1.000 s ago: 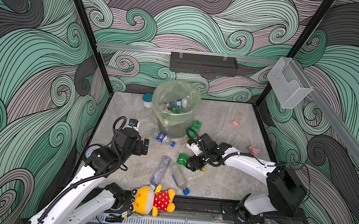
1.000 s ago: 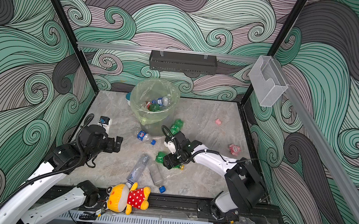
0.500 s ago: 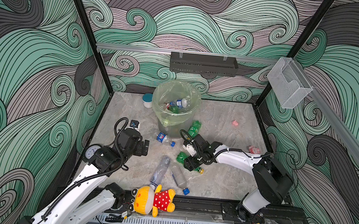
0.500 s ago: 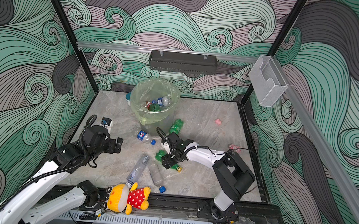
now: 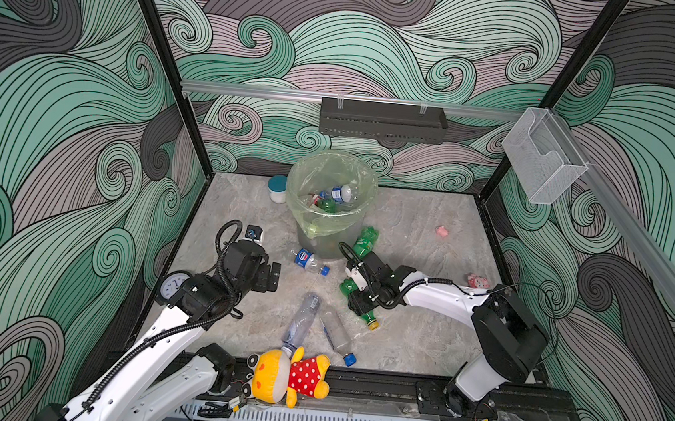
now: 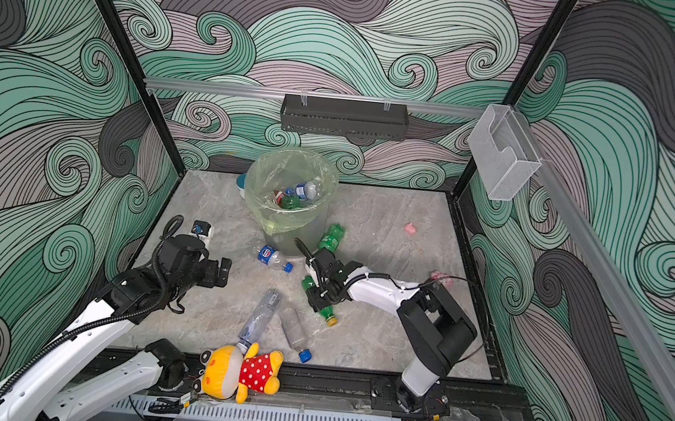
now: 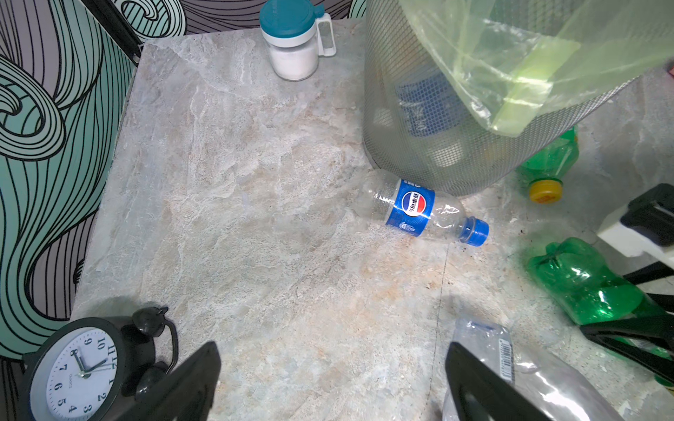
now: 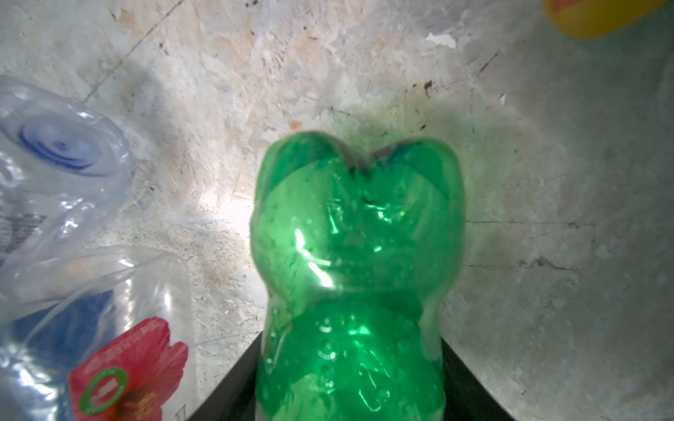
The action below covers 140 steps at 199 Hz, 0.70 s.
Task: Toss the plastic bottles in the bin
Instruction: 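Lift the green bottle with the right gripper and carry it over the bin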
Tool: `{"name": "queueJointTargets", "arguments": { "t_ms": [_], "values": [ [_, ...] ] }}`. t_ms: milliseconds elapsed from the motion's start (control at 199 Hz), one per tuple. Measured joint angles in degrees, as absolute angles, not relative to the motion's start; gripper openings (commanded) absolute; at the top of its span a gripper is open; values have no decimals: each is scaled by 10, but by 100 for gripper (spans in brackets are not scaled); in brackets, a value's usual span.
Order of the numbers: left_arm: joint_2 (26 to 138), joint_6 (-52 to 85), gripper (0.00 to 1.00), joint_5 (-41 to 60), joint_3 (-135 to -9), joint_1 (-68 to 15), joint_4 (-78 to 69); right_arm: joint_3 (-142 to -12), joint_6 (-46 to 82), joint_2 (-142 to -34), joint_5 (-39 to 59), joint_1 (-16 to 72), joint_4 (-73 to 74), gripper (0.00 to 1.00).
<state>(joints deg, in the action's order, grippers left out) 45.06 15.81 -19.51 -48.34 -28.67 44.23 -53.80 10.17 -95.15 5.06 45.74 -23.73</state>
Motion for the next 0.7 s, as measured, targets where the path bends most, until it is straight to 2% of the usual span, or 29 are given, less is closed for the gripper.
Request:
{"name": "queueJointTargets", "arguments": {
  "t_ms": [276, 703],
  "values": [
    [451, 154, 99, -195, -481, -282, 441, -477, 138, -874, 72, 380, -200, 52],
    [453, 152, 99, -195, -477, -277, 437, -434, 140, -644, 81, 286, -199, 50]
  ]
}}
